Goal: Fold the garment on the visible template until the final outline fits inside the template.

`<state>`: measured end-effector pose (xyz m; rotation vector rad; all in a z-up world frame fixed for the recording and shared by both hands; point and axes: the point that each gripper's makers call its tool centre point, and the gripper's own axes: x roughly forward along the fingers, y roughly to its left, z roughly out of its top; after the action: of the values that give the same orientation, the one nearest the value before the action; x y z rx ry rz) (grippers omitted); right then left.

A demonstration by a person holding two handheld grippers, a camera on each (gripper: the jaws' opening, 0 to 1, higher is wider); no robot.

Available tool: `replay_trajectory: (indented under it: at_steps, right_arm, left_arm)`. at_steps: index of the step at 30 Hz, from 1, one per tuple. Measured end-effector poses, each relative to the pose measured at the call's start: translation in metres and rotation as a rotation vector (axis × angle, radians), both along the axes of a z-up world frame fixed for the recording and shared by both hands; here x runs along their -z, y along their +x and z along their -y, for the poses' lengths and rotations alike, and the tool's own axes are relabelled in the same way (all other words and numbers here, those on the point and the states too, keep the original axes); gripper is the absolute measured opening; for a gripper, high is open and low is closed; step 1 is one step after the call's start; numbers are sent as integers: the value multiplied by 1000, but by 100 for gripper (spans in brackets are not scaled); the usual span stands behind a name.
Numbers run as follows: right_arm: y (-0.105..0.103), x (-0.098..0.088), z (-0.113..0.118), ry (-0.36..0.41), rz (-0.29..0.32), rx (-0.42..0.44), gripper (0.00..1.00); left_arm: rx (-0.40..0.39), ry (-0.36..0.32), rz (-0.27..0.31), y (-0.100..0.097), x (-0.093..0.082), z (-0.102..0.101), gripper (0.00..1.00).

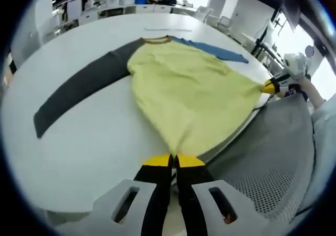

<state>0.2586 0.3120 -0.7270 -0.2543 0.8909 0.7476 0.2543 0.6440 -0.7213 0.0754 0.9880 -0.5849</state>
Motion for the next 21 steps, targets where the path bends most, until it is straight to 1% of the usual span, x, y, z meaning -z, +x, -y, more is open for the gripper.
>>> replay_trajectory:
  at_steps: [2,7,9,11,15,21]
  right_arm:
    - [-2,2,2,-15,-3,-5,2]
    - [-6,10,5,-35,-20,-6,2]
    - [-8,15,6,-61,-35,-15,2]
    - [-9,21,8,-108,-43,-37,2]
    - [-11,25,6,-121,-59,-59,2]
    - [-14,29,6,-132,-81,-82,2]
  left_arm:
    - [0,14,-15,-3,5,-2,0]
    - [-5,0,-25,-5,7,0,0]
    - [-6,0,-30,-6,8,-1,0]
    - [-8,-3,-34,-6,10,0,0]
    - [-7,12,-51,-9,15,-2,0]
    - [-10,10,-59,-10,17,-3,0]
